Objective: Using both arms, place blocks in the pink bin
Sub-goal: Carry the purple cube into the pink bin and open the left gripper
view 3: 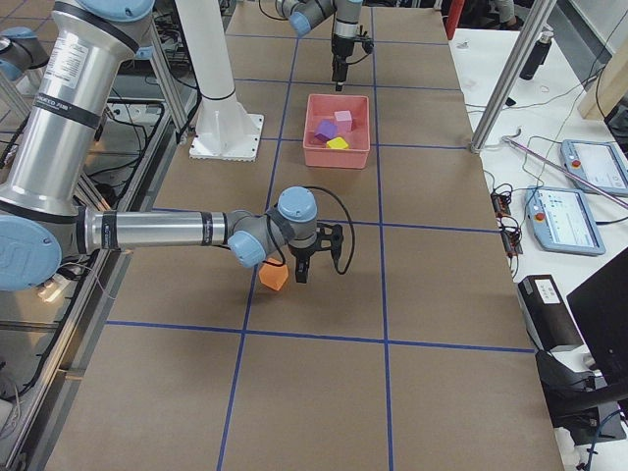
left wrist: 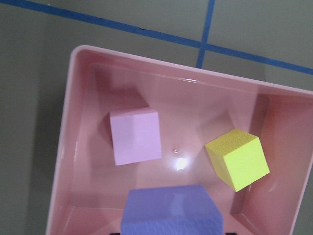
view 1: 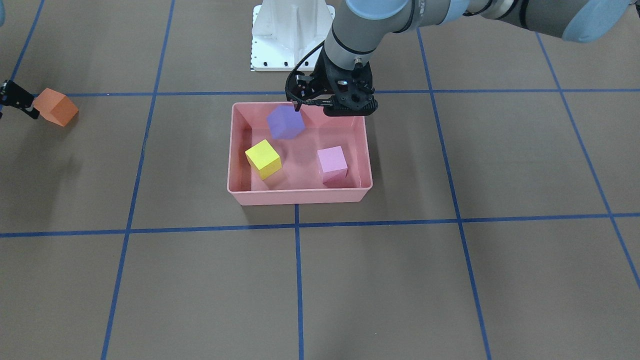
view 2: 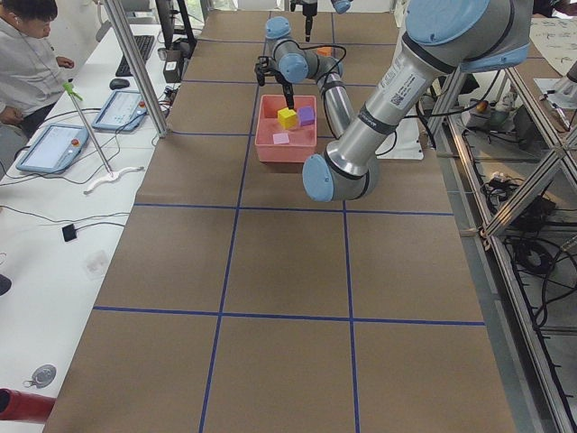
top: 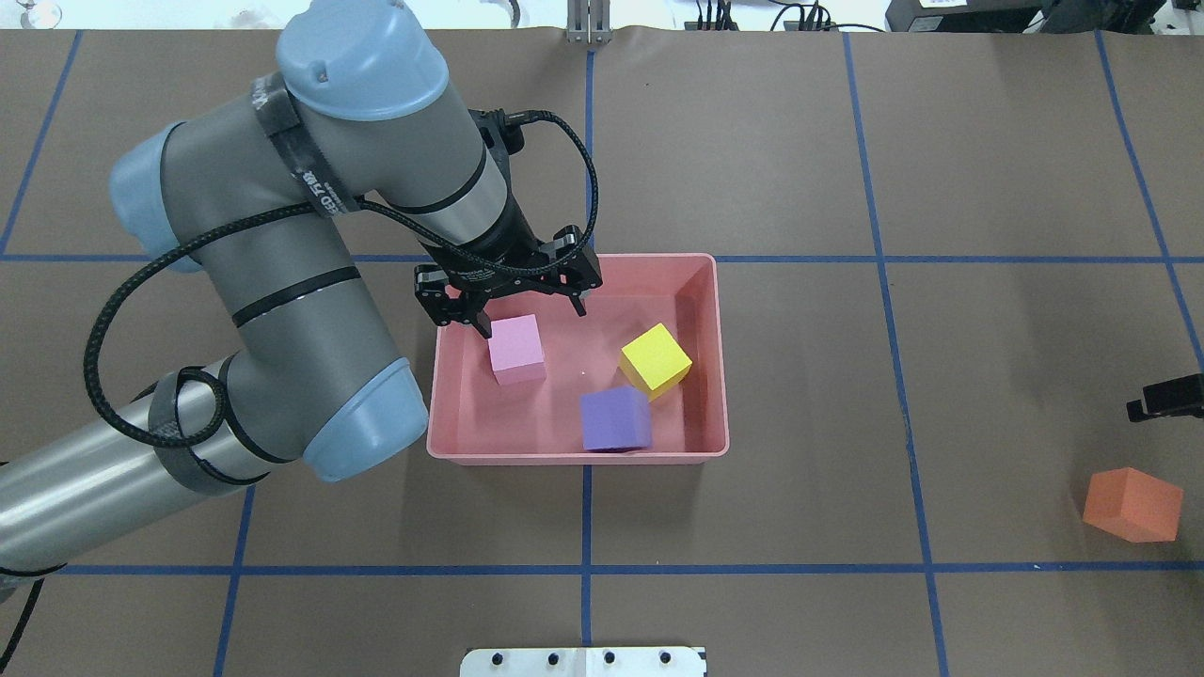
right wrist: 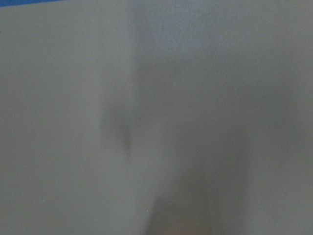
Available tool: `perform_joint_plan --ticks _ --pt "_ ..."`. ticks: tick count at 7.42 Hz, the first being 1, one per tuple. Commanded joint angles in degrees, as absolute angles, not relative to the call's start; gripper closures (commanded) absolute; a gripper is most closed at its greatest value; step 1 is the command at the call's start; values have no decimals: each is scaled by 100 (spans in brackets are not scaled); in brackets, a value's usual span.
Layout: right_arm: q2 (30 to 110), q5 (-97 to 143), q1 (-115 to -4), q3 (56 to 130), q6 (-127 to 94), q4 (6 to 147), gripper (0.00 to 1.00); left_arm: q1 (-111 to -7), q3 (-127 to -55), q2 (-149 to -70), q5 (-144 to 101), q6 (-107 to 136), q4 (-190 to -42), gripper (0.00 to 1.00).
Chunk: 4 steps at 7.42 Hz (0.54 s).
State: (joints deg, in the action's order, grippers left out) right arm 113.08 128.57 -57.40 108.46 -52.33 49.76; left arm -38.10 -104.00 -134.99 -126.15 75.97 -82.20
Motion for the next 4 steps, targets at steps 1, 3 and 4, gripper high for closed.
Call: perform_joint_plan --ticks 1,3,4 --pt "11671 12297 -5029 10854 -6492 4071 0 -3963 -10835 -12976 -12603 7419 -8218 0" --pt "11995 11911 -4826 10872 -6609 3817 0 -4060 -10899 -12683 -12595 6979 -8209 0" --pt "12206 11866 -4817 10872 -6766 3588 0 -4061 -10898 -12683 -12586 6979 -8209 0"
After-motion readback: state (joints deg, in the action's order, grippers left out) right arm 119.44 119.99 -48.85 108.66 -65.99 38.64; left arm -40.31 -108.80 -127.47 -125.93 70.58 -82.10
